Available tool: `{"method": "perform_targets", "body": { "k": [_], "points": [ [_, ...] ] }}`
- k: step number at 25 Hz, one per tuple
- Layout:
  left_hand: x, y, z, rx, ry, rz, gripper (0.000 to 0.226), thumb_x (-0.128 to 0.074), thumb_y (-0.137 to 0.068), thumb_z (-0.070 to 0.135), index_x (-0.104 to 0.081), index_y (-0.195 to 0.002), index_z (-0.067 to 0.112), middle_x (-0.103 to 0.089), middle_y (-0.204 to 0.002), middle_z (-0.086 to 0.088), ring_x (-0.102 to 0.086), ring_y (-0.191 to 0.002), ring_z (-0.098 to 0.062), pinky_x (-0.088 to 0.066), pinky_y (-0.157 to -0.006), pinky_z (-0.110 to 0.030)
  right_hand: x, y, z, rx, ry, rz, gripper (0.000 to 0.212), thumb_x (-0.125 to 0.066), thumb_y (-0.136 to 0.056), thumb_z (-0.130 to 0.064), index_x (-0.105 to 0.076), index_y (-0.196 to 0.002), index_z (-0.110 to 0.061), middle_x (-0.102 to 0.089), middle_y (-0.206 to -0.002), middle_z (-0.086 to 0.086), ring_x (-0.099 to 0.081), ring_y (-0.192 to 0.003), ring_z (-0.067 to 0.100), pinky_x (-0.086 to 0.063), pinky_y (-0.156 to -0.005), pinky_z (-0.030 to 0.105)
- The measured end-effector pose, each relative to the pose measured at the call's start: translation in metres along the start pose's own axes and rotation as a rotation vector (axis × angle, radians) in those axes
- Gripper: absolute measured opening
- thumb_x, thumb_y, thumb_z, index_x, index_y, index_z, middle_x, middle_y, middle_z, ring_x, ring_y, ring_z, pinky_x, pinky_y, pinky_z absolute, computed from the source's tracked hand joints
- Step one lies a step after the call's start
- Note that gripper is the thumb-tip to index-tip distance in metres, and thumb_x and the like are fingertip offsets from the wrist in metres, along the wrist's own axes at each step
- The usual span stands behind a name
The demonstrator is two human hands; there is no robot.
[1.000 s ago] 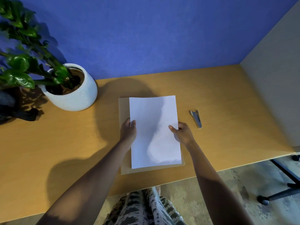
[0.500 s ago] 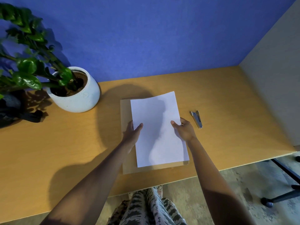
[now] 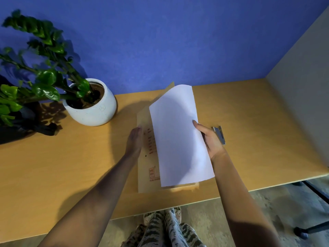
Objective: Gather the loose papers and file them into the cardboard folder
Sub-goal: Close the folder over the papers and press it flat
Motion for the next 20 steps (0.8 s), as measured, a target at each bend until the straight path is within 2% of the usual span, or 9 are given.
{"method": "perform_targets", "body": {
  "k": [2, 4, 6, 9, 11, 12, 15, 17, 20],
  "points": [
    [0.014, -0.002, 0.017, -0.001, 0.049, 0.002, 0.035, -0.042, -0.098, 0.054, -0.056, -0.121, 0.032, -0.059, -0.111, 0.023, -0.051, -0.107, -0.005, -0.038, -0.087, -0.027, -0.019, -0.005, 0.011, -0.012, -0.132, -0.07, 0.037, -0.072, -0.088, -0.035, -0.073, -0.121, -0.018, -0.075, -0.118, 0.004, -0.073, -0.103, 0.027, -0.055, -0.09, 0.042],
    [0.027, -0.004, 0.038, 0.008, 0.071, -0.02, 0.042, -0.044, -0.096, 0.056, -0.052, -0.132, 0.035, -0.054, -0.125, 0.021, -0.046, -0.117, -0.008, -0.036, -0.098, -0.036, -0.041, -0.011, 0.021, 0.016, -0.222, -0.139, 0.029, -0.068, -0.089, -0.033, -0.076, -0.112, -0.017, -0.077, -0.108, 0.004, -0.074, -0.097, 0.026, -0.055, -0.087, 0.04],
    [0.04, -0.003, 0.059, 0.011, 0.112, -0.076, 0.042, -0.051, -0.089, 0.063, -0.061, -0.122, 0.039, -0.058, -0.131, 0.019, -0.051, -0.123, -0.013, -0.04, -0.099, -0.043, -0.061, -0.019, 0.03, 0.047, -0.265, -0.169, 0.024, -0.066, -0.09, -0.031, -0.073, -0.107, -0.016, -0.076, -0.102, 0.004, -0.072, -0.092, 0.026, -0.054, -0.083, 0.037],
    [0.061, 0.006, 0.09, -0.072, 0.261, -0.169, 0.046, -0.056, -0.087, 0.065, -0.076, -0.109, 0.031, -0.076, -0.108, 0.004, -0.069, -0.1, -0.017, -0.054, -0.084, -0.037, -0.096, -0.03, 0.049, 0.012, -0.297, -0.264, 0.026, -0.062, -0.09, -0.03, -0.065, -0.11, -0.014, -0.065, -0.105, 0.005, -0.063, -0.094, 0.026, -0.047, -0.082, 0.037],
    [0.08, 0.01, 0.104, -0.122, 0.356, -0.156, 0.046, -0.048, -0.095, 0.061, -0.078, -0.093, 0.027, -0.076, -0.084, 0.005, -0.07, -0.073, -0.01, -0.056, -0.062, -0.027, -0.115, -0.036, 0.061, -0.014, -0.289, -0.279, 0.033, -0.073, -0.08, -0.029, -0.063, -0.106, -0.013, -0.06, -0.103, 0.006, -0.059, -0.092, 0.026, -0.044, -0.081, 0.037],
    [0.09, 0.012, 0.107, -0.107, 0.425, -0.13, 0.048, -0.043, -0.098, 0.06, -0.078, -0.09, 0.027, -0.074, -0.079, 0.004, -0.069, -0.067, -0.01, -0.056, -0.058, -0.025, -0.123, -0.038, 0.067, -0.032, -0.278, -0.285, 0.038, -0.078, -0.073, -0.027, -0.061, -0.103, -0.012, -0.059, -0.101, 0.006, -0.058, -0.09, 0.026, -0.044, -0.079, 0.037],
    [0.116, 0.011, 0.101, -0.02, 0.595, -0.074, 0.055, -0.034, -0.1, 0.061, -0.075, -0.103, 0.024, -0.075, -0.083, 0.001, -0.072, -0.069, -0.014, -0.057, -0.062, -0.023, -0.148, -0.043, 0.085, -0.102, -0.224, -0.321, 0.034, -0.08, -0.071, -0.026, -0.068, -0.098, -0.009, -0.072, -0.091, 0.006, -0.068, -0.082, 0.025, -0.052, -0.075, 0.033],
    [0.129, 0.013, 0.091, 0.003, 0.654, -0.057, 0.059, -0.036, -0.099, 0.063, -0.081, -0.091, 0.025, -0.077, -0.078, 0.003, -0.074, -0.065, -0.013, -0.058, -0.059, -0.021, -0.156, -0.047, 0.098, -0.104, -0.199, -0.308, 0.022, -0.066, -0.085, -0.026, -0.076, -0.096, -0.01, -0.077, -0.091, 0.005, -0.073, -0.084, 0.023, -0.056, -0.076, 0.031],
    [0.15, 0.016, 0.074, 0.02, 0.645, -0.011, 0.058, -0.043, -0.094, 0.065, -0.084, -0.081, 0.026, -0.077, -0.082, 0.002, -0.075, -0.065, -0.013, -0.06, -0.058, -0.023, -0.162, -0.053, 0.116, -0.153, -0.188, -0.278, 0.035, -0.048, -0.098, -0.026, -0.079, -0.096, -0.011, -0.078, -0.091, 0.004, -0.075, -0.082, 0.022, -0.057, -0.075, 0.031]
  ]
}}
Point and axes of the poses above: each hand's wrist, its own y-axis away from the middle knuckle, its own x-axis out of the back of the hand, z = x × y, the point moved 6 cm from there along -y, towards the middle knuckle
